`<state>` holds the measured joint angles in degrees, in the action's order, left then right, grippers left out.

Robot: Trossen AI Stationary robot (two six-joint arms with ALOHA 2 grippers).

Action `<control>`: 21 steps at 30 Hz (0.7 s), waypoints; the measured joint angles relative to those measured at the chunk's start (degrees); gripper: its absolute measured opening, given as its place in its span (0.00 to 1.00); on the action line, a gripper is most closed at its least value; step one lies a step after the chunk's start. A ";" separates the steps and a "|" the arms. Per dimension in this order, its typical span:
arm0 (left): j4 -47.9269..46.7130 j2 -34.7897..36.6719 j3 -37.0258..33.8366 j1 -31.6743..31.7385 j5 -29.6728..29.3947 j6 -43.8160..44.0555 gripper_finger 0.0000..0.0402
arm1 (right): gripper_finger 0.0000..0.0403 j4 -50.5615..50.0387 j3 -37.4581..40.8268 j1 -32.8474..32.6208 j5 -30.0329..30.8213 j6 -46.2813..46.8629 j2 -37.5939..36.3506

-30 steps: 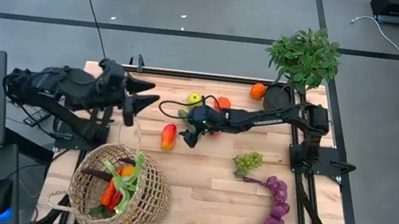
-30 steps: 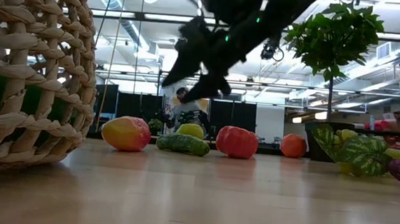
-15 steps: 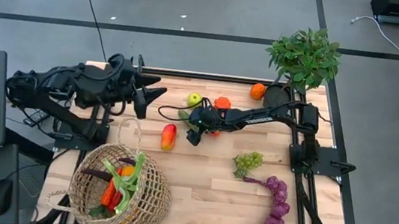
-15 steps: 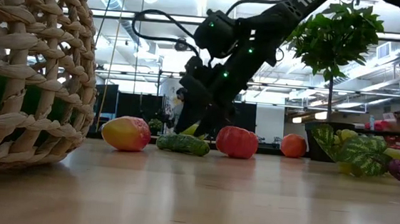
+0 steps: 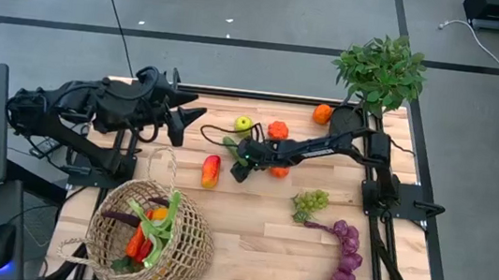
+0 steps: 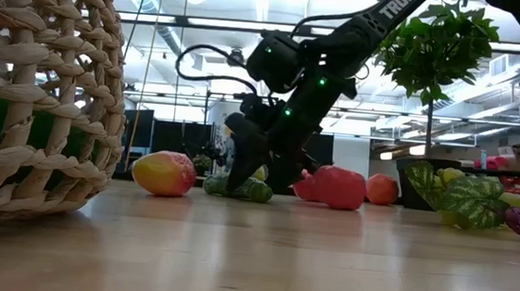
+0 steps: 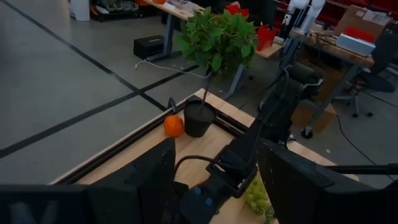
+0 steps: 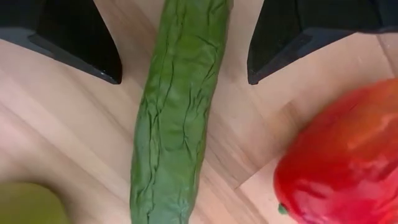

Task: Build produce basket
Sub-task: Put the cucumber into the basket

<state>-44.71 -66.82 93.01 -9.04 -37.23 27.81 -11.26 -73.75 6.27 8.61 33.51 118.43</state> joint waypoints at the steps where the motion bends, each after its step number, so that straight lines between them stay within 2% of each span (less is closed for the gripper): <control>1: -0.02 0.08 0.00 0.00 0.00 -0.02 0.57 | 0.86 -0.30 -0.19 -0.20 0.62 0.08 0.05; 6: -0.77 0.13 -0.02 -0.02 0.04 0.00 0.57 | 0.80 -1.36 -1.46 -0.55 3.10 -0.34 0.42; 12: -0.92 0.13 0.00 -0.02 0.02 0.04 0.57 | 0.53 -2.14 -1.58 -0.58 2.46 -0.47 0.42; 18: -0.94 0.15 0.00 1.15 -0.98 -0.40 0.57 | 0.26 -2.14 -1.63 -0.80 -1.66 -1.99 0.37; 21: -1.55 0.48 0.72 2.27 -1.09 -0.01 0.55 | 0.25 -2.37 -1.70 -0.83 -5.79 -4.93 -0.53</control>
<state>-46.26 -66.34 93.73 -6.77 -38.32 27.80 -13.63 -75.46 5.44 2.81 28.58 117.90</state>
